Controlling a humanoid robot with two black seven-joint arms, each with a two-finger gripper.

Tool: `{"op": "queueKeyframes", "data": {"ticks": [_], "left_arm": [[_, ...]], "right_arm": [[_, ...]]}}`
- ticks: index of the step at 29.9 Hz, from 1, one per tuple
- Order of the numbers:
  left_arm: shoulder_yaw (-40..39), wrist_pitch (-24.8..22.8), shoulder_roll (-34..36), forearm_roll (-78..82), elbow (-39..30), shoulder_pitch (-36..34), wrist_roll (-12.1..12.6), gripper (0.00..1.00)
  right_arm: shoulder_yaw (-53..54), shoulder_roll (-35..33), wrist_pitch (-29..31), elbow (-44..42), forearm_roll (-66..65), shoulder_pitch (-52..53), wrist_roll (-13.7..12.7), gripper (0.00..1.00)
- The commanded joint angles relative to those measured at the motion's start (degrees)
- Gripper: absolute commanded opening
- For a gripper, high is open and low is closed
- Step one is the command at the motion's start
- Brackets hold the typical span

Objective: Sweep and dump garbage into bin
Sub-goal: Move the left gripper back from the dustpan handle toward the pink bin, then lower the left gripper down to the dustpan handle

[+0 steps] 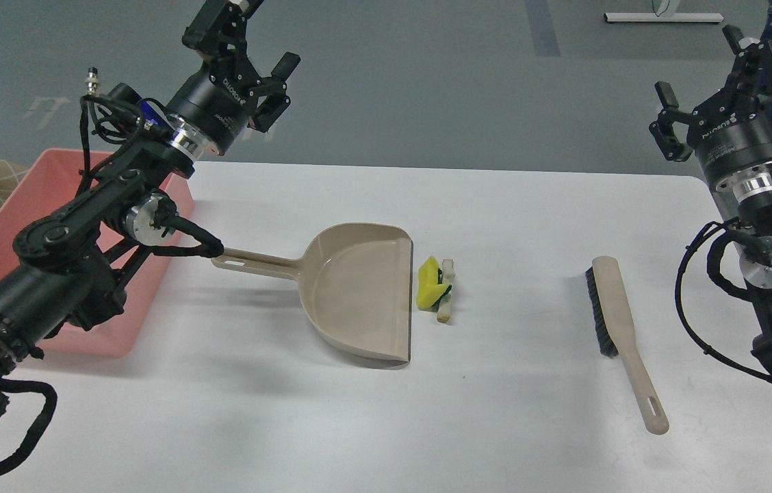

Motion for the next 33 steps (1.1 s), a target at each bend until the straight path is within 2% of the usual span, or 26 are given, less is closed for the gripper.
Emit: {"op": "queueKeyframes", "data": {"ticks": [1,7,14,21,26,29,33], "left_arm": [[2.5,1.4,3.3,0.0,-3.9,0.3,0.0,0.98],[7.6,4.4,9.2,0.2,-11.6,1.0,-0.2,0.98],[10.2,6.9,16.0,1.5,-20.8,5.7,-0.1,0.98],[14.5,11.7,22.7,12.1,-30.3,10.0,0.2,0.98],[15.0,16.6,25.8,18.1,-34.7,13.9,3.1,0.98],[15.0,18.9,27.4,21.7,-37.7,17.4,3.6,0.98],[14.9,19.0,27.9,23.2,-39.2,20.2,3.7,0.98]], "right_arm": [[0.0,-0.1,0.0,0.0,0.0,0.0,0.0,1.00],[0.0,-0.1,0.0,0.0,0.0,0.0,0.0,1.00],[0.0,-0.1,0.0,0.0,0.0,-0.1,0.0,1.00],[0.0,0.0,-0.1,0.0,0.0,-0.1,0.0,1.00],[0.0,-0.1,0.0,0.0,0.0,0.0,0.0,1.00],[0.0,-0.1,0.0,0.0,0.0,0.0,0.0,1.00],[-0.1,-0.1,0.0,0.0,0.0,-0.2,0.0,1.00]]}}
